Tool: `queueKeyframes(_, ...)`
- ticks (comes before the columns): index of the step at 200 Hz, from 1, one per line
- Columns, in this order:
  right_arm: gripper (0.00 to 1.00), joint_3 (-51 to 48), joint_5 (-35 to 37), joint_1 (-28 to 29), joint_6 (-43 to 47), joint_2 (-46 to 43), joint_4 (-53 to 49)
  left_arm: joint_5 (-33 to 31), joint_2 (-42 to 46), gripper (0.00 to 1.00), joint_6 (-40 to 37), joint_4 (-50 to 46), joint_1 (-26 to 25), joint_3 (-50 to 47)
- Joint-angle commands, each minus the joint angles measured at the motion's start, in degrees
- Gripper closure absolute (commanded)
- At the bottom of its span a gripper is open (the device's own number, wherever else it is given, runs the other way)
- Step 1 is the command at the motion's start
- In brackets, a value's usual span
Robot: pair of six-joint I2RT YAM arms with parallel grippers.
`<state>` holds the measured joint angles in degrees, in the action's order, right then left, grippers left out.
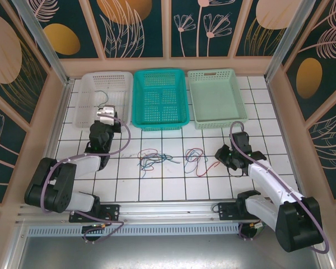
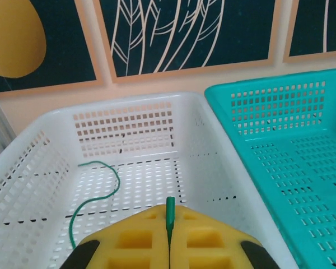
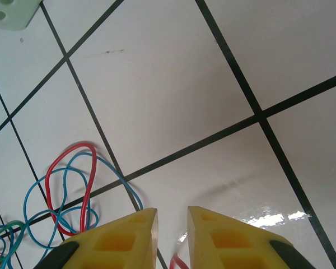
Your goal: Untangle the cables
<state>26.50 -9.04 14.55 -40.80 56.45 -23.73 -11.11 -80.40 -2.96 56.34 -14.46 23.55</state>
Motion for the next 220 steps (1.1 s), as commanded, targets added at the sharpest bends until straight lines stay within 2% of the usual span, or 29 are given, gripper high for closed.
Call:
queueKeyframes(1, 0.78, 0.25, -0.27, -0.30, 0.74, -0.40, 0.04, -1.89, 1.98, 0.57, 3.18, 0.28, 0.33, 1.01)
queueKeyframes(10, 0.79, 0.22, -0.28, -0.30, 0.67, -0.50, -0.33, -2.94, 3.53, 0.41, 4.83, -1.93, 0.38, 1.56)
queueKeyframes(24, 0.79, 0.35, -0.11, -0.31, 0.65, -0.72, -0.79, -2.34, 6.76, 0.23, 5.90, -4.39, 0.40, 1.72)
queueKeyframes(33, 0.79, 0.47, 0.12, -0.26, 0.68, -0.81, -1.01, -1.89, 8.83, 0.04, 6.23, -6.27, 0.25, 2.18)
queueKeyframes(36, 0.80, 0.52, 0.16, -0.26, 0.64, -0.81, -1.05, -2.11, 9.45, 0.02, 6.58, -7.08, 0.34, 2.46)
queueKeyframes(60, 0.86, 1.24, -0.35, -0.37, 0.69, -0.54, -0.87, -6.63, 12.33, 0.02, 10.22, -14.46, 0.31, 5.76)
queueKeyframes(79, 0.88, 1.71, -0.37, -0.40, 0.72, -0.37, -1.07, -7.56, 13.69, 0.02, 12.50, -19.67, 0.21, 8.26)
queueKeyframes(91, 0.87, 2.18, 0.40, -0.33, 1.04, -0.52, -1.91, -7.92, 15.00, 0.01, 13.92, -21.56, -0.21, 9.02)
queueKeyframes(99, 0.80, 2.60, 1.57, -0.40, 1.24, -0.90, -2.95, -7.46, 16.17, 0.01, 14.57, -22.50, -0.71, 9.23)
queueKeyframes(113, 0.68, 3.19, 3.20, -0.40, 1.42, -1.72, -4.44, -4.78, 17.97, 0.02, 15.24, -23.26, -2.39, 9.33)
queueKeyframes(159, 0.55, 4.69, -0.84, -0.57, 0.01, -2.62, -9.47, 4.55, 15.15, 0.01, 15.03, -29.38, -16.02, 12.29)
queueKeyframes(198, 0.52, 3.93, -5.65, -0.40, -0.53, -4.25, -15.57, 14.12, 9.64, 0.03, 13.08, -31.77, -24.11, 13.94)
queueKeyframes(220, 0.53, 1.16, -8.60, -0.40, -1.40, -3.62, -13.39, 21.38, 5.14, 0.08, 10.32, -32.90, -26.95, 16.37)
